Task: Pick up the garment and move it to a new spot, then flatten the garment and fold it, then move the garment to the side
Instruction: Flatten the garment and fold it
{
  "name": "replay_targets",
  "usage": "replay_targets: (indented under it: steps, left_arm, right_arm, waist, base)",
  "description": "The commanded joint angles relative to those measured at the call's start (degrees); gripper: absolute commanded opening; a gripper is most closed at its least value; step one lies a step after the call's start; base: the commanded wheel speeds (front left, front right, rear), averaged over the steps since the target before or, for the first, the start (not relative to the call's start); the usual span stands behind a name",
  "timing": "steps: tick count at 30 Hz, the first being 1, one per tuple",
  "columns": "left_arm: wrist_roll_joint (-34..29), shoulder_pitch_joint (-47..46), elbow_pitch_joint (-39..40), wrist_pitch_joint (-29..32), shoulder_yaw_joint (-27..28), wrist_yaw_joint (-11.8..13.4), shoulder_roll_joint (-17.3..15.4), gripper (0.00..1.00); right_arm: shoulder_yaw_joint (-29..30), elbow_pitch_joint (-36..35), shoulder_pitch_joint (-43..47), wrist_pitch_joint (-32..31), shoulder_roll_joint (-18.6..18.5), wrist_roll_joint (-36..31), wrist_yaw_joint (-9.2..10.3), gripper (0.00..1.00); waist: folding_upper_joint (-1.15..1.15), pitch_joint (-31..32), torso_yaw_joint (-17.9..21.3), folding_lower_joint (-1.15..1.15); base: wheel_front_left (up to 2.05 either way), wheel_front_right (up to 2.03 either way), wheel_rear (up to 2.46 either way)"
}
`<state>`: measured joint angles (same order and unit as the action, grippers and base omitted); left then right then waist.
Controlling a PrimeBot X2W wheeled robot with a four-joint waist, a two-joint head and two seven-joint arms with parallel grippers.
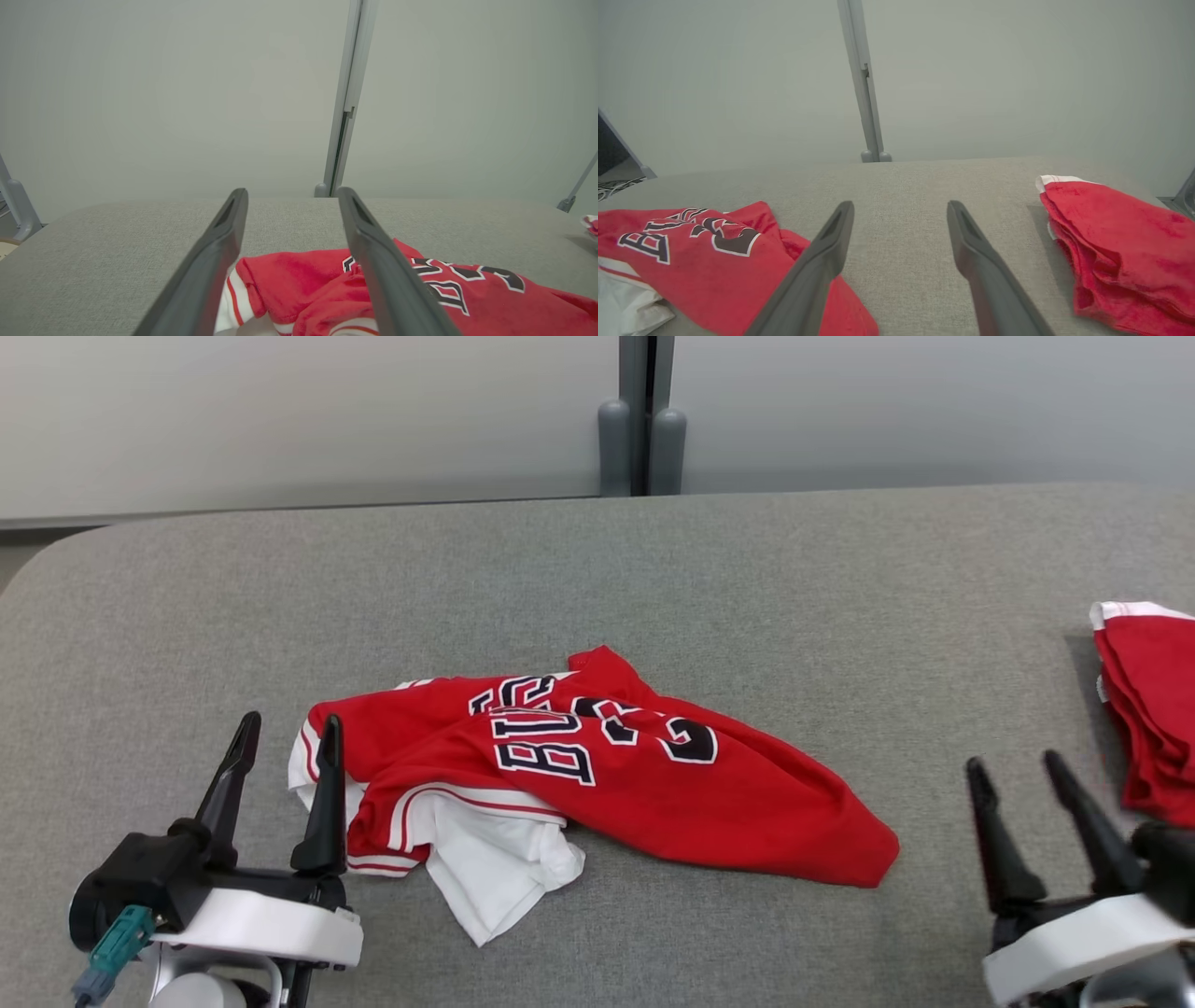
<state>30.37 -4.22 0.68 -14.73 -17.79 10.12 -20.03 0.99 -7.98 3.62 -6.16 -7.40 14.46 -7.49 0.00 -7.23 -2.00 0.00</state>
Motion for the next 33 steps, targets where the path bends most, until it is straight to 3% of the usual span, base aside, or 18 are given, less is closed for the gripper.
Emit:
replay_targets:
  steps: [1, 8, 14, 15, 16, 18, 26, 33]
  left_arm:
    - [0.1, -1.2, 0.1, -0.1, 0.0, -0.3, 0.0, 1.00]
    - [-0.7, -4.2, 0.0, -0.2, -1.1, -1.0, 1.1, 1.00]
    - [-0.9, -5.7, -0.6, -0.3, -1.4, -1.7, 1.9, 1.00]
    - [-1.0, -6.0, -0.7, -0.3, -1.5, -1.8, 1.9, 1.00]
    - [-1.1, -6.1, -0.8, -0.3, -1.4, -1.9, 1.9, 1.00]
    - [-1.1, -6.1, -1.1, -0.4, -1.3, -2.1, 2.0, 1.00]
    - [-1.5, -6.8, -1.7, -0.5, -0.5, -2.6, 2.0, 1.00]
    - [-2.0, -8.7, -1.4, -0.5, -0.4, -3.3, 2.5, 1.00]
  right_arm:
    - [-0.5, 0.3, 0.3, -0.3, -0.4, -0.1, 0.00, 1.00]
    - [-10.0, 9.7, 0.1, -0.2, -1.2, 1.6, 0.01, 1.00]
    - [-12.8, 18.1, -4.2, 2.7, -1.2, 0.7, 0.00, 1.00]
    - [-12.9, 19.2, -4.8, 3.1, -1.3, 0.6, 0.00, 0.75]
    - [-13.1, 20.0, -5.3, 3.6, -1.2, 0.6, 0.01, 0.43]
    - [-13.2, 21.2, -6.4, 4.6, -1.2, 0.9, 0.00, 0.00]
    - [-12.1, 18.1, -8.7, 8.1, -2.3, 2.3, 0.00, 0.00]
    - [-8.0, 13.6, -14.4, 6.5, -3.5, 2.5, 0.01, 0.00]
  waist:
    - [0.00, -0.6, -0.4, 0.00]
    - [0.00, -4.4, -2.4, 0.00]
    - [0.00, -6.3, -3.1, 0.00]
    - [0.00, -6.5, -3.2, 0.00]
    - [0.00, -6.6, -3.2, 0.00]
    - [0.00, -6.8, -3.2, 0.00]
    - [0.00, -7.1, -2.5, 0.00]
    - [0.00, -9.5, -2.9, 0.00]
  base:
    - [0.00, 0.00, 0.00]
    - [0.00, 0.00, 0.00]
    - [0.00, 0.00, 0.00]
    - [0.00, 0.00, 0.00]
    - [0.00, 0.00, 0.00]
    - [0.00, 0.00, 0.00]
    - [0.00, 0.00, 0.00]
    - [0.00, 0.00, 0.00]
